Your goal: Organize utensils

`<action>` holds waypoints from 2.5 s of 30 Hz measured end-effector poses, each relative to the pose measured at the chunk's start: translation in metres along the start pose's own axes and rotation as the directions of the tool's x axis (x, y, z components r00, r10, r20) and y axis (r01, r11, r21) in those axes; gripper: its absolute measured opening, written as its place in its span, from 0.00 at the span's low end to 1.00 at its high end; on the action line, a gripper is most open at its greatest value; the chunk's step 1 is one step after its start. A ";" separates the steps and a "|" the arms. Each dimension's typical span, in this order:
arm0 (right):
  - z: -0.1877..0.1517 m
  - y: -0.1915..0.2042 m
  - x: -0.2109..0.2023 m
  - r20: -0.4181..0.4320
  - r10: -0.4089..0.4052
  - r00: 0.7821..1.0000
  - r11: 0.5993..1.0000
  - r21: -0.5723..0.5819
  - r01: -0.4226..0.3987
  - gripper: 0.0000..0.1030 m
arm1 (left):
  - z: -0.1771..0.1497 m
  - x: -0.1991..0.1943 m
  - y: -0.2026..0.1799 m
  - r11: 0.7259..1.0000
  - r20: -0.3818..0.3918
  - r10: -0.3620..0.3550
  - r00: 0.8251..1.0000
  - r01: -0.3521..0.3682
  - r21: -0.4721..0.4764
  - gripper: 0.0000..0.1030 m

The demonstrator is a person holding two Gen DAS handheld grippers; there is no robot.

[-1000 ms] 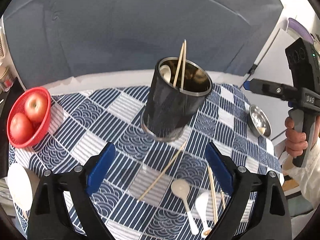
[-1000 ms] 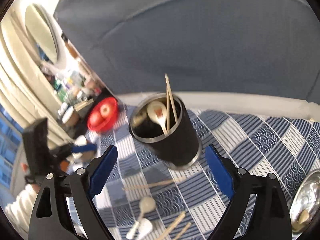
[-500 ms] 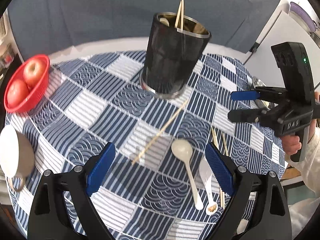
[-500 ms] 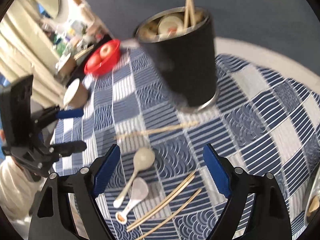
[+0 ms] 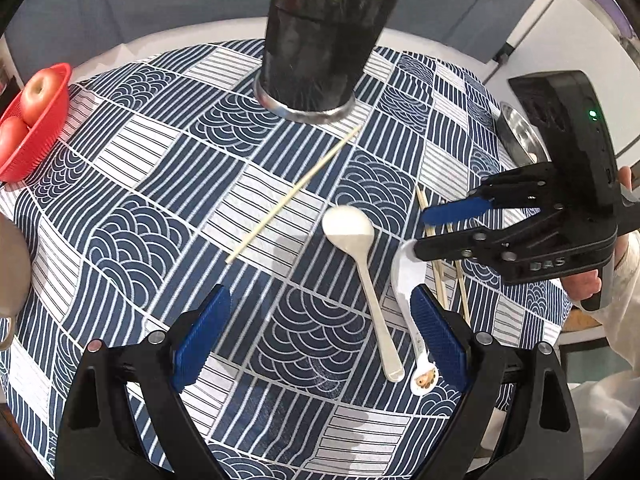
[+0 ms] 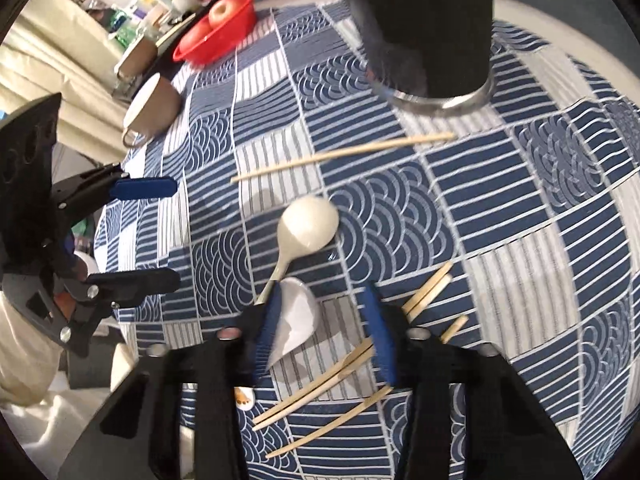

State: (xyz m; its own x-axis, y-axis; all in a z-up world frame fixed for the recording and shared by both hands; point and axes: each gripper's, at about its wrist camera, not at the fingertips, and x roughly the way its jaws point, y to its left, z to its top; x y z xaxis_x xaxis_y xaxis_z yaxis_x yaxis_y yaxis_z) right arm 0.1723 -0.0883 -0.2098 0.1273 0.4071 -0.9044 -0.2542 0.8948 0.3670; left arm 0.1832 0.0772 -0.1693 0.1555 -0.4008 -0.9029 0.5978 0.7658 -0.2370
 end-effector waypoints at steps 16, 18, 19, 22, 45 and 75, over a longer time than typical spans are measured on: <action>0.000 0.001 -0.008 0.057 0.067 0.996 0.996 0.049 -0.069 0.05 | -0.014 0.035 -0.031 0.992 -0.120 -0.060 0.991 0.072 0.102 0.70; 0.002 0.001 -0.014 0.075 0.090 0.993 0.994 0.056 -0.094 0.05 | -0.015 0.040 -0.033 0.990 -0.155 -0.084 0.984 0.100 0.099 0.62; 0.003 0.001 -0.017 0.086 0.099 0.991 0.993 0.057 -0.104 0.05 | -0.016 0.043 -0.035 0.990 -0.168 -0.086 0.982 0.103 0.096 0.54; 0.005 0.003 -0.026 0.111 0.111 0.988 0.991 0.058 -0.118 0.05 | -0.019 0.049 -0.036 0.989 -0.216 -0.092 0.972 0.115 0.094 0.11; 0.037 0.022 -0.132 0.381 0.078 0.921 0.996 0.002 -0.085 0.06 | 0.054 -0.029 -0.048 0.972 -0.034 -0.126 0.991 0.130 0.195 0.10; 0.121 0.018 -0.270 0.663 -0.083 0.744 0.987 -0.049 0.154 0.08 | 0.218 -0.071 -0.059 0.945 0.168 -0.102 0.981 0.042 0.324 0.10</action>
State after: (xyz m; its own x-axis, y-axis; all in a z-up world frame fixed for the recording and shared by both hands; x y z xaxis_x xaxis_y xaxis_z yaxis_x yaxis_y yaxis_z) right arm 0.2489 -0.1600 0.0676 0.7517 0.3500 -0.5590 -0.2780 0.9367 0.2127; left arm 0.3081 -0.0495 -0.0134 0.2240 -0.5553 -0.8009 0.8263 0.5439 -0.1460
